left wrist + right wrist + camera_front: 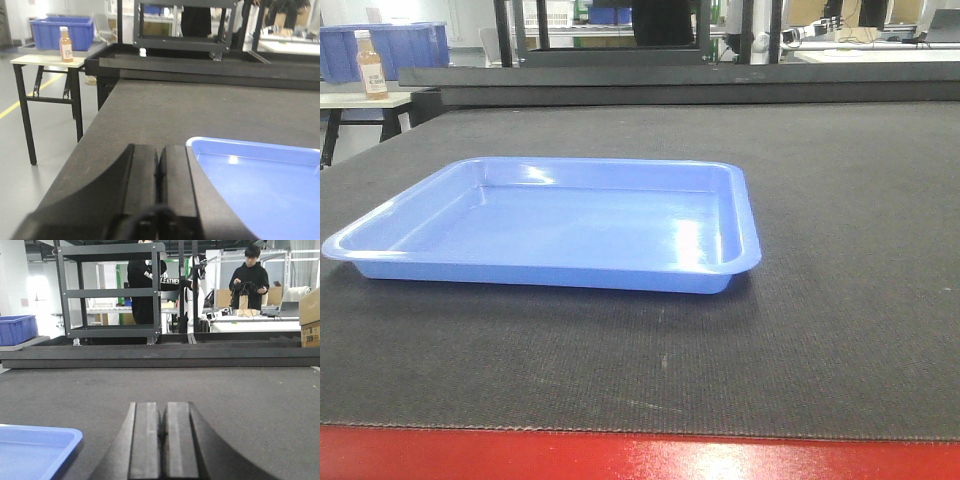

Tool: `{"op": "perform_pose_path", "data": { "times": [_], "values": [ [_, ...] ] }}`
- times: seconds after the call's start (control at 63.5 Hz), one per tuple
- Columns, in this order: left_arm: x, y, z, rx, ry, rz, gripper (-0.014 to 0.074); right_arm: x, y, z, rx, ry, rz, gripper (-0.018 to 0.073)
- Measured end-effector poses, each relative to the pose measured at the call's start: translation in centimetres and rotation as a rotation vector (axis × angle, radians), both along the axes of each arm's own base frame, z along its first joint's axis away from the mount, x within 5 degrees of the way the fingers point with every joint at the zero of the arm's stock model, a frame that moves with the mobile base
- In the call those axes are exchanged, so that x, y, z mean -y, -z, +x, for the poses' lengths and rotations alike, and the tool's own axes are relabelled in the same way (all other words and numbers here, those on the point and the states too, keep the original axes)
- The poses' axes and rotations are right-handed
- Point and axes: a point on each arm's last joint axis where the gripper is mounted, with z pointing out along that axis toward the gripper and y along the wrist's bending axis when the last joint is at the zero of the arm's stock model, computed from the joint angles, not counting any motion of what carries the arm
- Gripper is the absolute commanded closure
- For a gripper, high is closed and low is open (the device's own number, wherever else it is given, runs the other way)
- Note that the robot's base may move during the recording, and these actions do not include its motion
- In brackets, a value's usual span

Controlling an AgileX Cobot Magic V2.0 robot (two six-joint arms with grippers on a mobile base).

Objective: Grab blue tray and place on right shelf

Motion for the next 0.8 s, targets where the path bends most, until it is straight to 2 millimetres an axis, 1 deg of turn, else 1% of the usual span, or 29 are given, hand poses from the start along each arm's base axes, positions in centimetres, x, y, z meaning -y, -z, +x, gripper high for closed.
{"op": "perform_pose_path", "data": {
  "times": [0.016, 0.063, 0.11, 0.173, 0.205, 0.236, 0.315, 0.441, 0.519, 0.567, 0.582, 0.629, 0.661, 0.677, 0.74, 0.803],
  "values": [
    [0.0, -0.8, 0.0, 0.002, 0.002, 0.001, 0.0554, 0.0, -0.3, 0.2, -0.016, -0.001, 0.0, 0.0295],
    [0.1, -2.4, 0.3, -0.035, 0.008, 0.006, 0.0489, 0.0, -1.5, 0.5, -0.038, -0.004, 0.0, 0.0201],
    [0.2, -3.7, 1.0, -0.092, 0.016, 0.01, 0.04, 0.0, -2.5, 1.2, -0.071, -0.007, 0.008, 0.0102],
    [0.3, -4.8, 2.2, -0.171, 0.03, 0.017, 0.0302, 0.0, -3.2, 2.6, -0.131, -0.008, 0.004, 0.0006],
    [0.4, -5.1, 2.9, -0.208, 0.044, 0.022, 0.0252, 0.0, -3.4, 3.3, -0.163, -0.011, 0.005, -0.0028],
    [0.6, -5.3, 3.5, -0.246, 0.063, 0.028, 0.0222, 0.0, -3.4, 4.1, -0.199, -0.023, 0.005, -0.0052],
    [1.2, -5.6, 5.1, -0.325, 0.118, 0.051, 0.02, -0.5, -3.6, 5.9, -0.275, -0.075, 0.0, -0.0065],
    [2.4, -5.9, 8.0, -0.417, 0.187, 0.076, 0.0195, -2.3, -5.3, 8.4, -0.362, -0.215, -0.008, -0.0065],
    [3.1, -6.2, 9.9, -0.465, 0.211, 0.088, 0.0195, -4.1, -6.6, 10.2, -0.424, -0.323, -0.014, -0.0064],
    [3.4, -6.5, 11.0, -0.496, 0.217, 0.094, 0.0195, -5.6, -7.6, 11.3, -0.462, -0.393, -0.028, -0.0064],
    [3.5, -6.5, 11.5, -0.514, 0.219, 0.097, 0.0195, -6.1, -7.6, 11.9, -0.493, -0.41, -0.034, -0.0064],
    [3.8, -6.6, 12.8, -0.561, 0.225, 0.114, 0.0195, -7.6, -8.4, 13.1, -0.536, -0.469, -0.053, -0.0064],
    [3.9, -6.8, 13.5, -0.591, 0.23, 0.124, 0.0195, -8.6, -8.3, 14.1, -0.586, -0.493, -0.067, -0.0064],
    [4.1, -6.7, 14.1, -0.615, 0.231, 0.132, 0.0195, -9.1, -8.7, 14.5, -0.594, -0.509, -0.074, -0.0064],
    [4.4, -6.7, 15.8, -0.683, 0.234, 0.152, 0.0195, -11.0, -8.3, 16.7, -0.7, -0.541, -0.107, -0.0064],
    [4.7, -6.1, 17.9, -0.751, 0.234, 0.178, 0.0195, -12.5, -7.9, 18.8, -0.798, -0.556, -0.127, -0.0064]
  ]
}}
